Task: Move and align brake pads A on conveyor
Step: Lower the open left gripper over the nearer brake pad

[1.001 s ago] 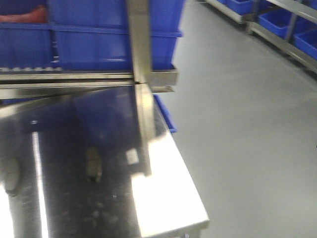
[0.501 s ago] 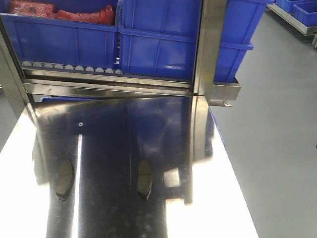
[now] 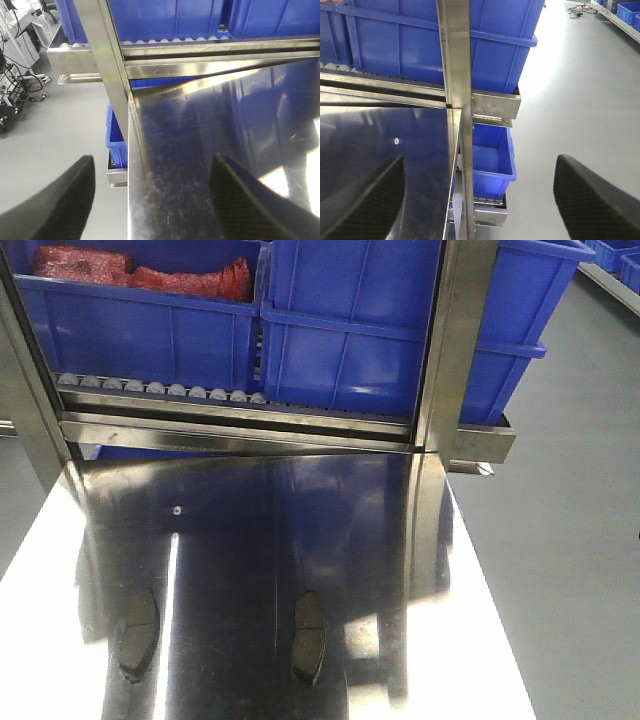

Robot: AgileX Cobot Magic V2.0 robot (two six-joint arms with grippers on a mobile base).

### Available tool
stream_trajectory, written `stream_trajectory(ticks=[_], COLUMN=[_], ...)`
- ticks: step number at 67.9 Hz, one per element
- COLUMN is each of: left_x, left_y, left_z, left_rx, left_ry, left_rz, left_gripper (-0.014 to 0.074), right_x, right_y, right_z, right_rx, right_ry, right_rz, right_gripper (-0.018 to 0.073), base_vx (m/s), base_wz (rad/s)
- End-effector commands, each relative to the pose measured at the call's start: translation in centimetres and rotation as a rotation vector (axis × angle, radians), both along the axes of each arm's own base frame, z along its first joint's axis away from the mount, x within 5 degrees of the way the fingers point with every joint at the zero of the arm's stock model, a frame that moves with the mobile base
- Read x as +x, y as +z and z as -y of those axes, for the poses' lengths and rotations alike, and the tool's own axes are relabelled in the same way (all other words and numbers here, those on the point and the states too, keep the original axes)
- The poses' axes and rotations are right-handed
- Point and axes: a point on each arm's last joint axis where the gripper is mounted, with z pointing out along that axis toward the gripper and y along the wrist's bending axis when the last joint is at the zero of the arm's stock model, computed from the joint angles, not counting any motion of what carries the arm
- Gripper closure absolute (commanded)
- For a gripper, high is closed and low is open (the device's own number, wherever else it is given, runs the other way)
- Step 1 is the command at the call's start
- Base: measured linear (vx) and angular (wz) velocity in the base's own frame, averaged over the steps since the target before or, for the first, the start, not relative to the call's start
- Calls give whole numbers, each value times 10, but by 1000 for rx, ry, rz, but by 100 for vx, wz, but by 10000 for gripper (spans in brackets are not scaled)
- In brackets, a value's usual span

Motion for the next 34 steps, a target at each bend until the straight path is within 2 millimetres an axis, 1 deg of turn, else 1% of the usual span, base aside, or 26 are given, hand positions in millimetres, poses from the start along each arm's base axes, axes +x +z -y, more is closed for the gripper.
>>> stream_trajectory(ticks=[1, 34], left_x=[2, 2], left_y=[12, 12], left_z=[1, 1], left_rx=[-2, -1], left_ry=[-8, -8], left_rz=[74, 74], left_gripper=[136, 136], right_x=[2, 2], right_y=[14, 14], right_z=[0, 0], right_rx=[-7, -7], right_ry=[-3, -3], right_rz=[89, 89], right_gripper=[-33, -33], base_vx=[6, 1], base_wz=[1, 1])
